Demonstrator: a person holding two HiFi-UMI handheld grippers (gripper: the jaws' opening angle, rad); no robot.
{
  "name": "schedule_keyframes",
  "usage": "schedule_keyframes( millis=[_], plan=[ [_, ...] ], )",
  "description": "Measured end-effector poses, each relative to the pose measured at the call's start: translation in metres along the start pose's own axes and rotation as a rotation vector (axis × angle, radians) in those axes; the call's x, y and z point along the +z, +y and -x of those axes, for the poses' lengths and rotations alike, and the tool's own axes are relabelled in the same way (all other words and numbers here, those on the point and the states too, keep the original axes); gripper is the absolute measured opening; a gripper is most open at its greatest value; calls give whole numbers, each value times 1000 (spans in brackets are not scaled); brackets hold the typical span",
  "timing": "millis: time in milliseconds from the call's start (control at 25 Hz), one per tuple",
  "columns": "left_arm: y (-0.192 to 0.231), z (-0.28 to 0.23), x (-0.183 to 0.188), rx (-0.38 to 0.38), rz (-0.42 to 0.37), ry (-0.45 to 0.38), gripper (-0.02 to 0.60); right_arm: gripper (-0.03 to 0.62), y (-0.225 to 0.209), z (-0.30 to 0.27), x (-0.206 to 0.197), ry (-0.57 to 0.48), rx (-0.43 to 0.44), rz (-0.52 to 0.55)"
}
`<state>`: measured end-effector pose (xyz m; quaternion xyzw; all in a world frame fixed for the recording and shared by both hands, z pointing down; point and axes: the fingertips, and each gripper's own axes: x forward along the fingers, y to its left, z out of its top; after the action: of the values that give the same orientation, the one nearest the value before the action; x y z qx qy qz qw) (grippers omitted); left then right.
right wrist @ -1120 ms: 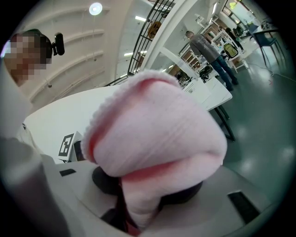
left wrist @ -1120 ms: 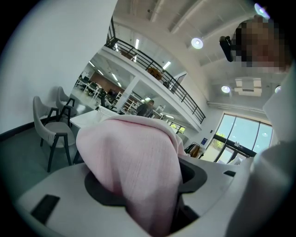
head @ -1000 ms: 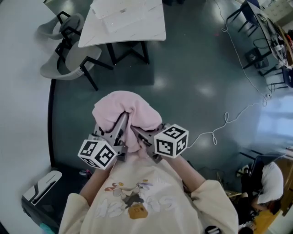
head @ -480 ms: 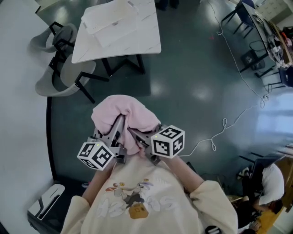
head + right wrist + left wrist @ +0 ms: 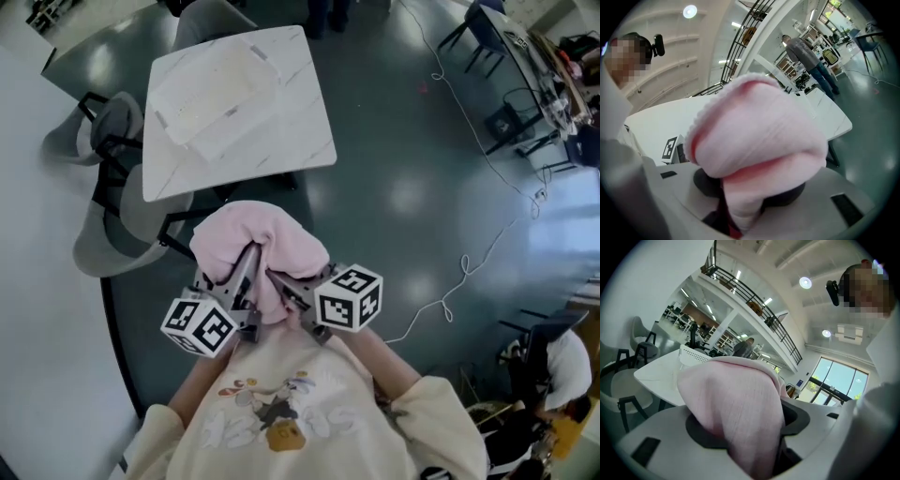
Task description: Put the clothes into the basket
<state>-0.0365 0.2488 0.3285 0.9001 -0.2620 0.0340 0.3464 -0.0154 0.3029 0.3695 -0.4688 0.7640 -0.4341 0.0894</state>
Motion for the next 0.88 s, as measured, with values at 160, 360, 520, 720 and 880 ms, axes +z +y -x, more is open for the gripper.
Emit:
schedule_keyframes(
  millis=[160, 360, 520, 720, 880],
  plan=[
    [36, -43, 49, -34, -8, 38, 279, 181, -16, -50, 51, -22, -19, -11],
    [73, -78, 92, -52, -5, 55, 279, 181, -30, -99, 93, -34, -39, -23],
    [100, -93, 113, -46, 12, 56, 279, 181, -38, -130, 111, -18, -42, -22],
    [123, -106, 139, -44, 18, 39, 279, 181, -42, -160, 132, -8, -34, -20],
    [133, -112, 156, -39, 30, 23, 279, 181, -40, -174, 147, 1, -41, -11]
  ],
)
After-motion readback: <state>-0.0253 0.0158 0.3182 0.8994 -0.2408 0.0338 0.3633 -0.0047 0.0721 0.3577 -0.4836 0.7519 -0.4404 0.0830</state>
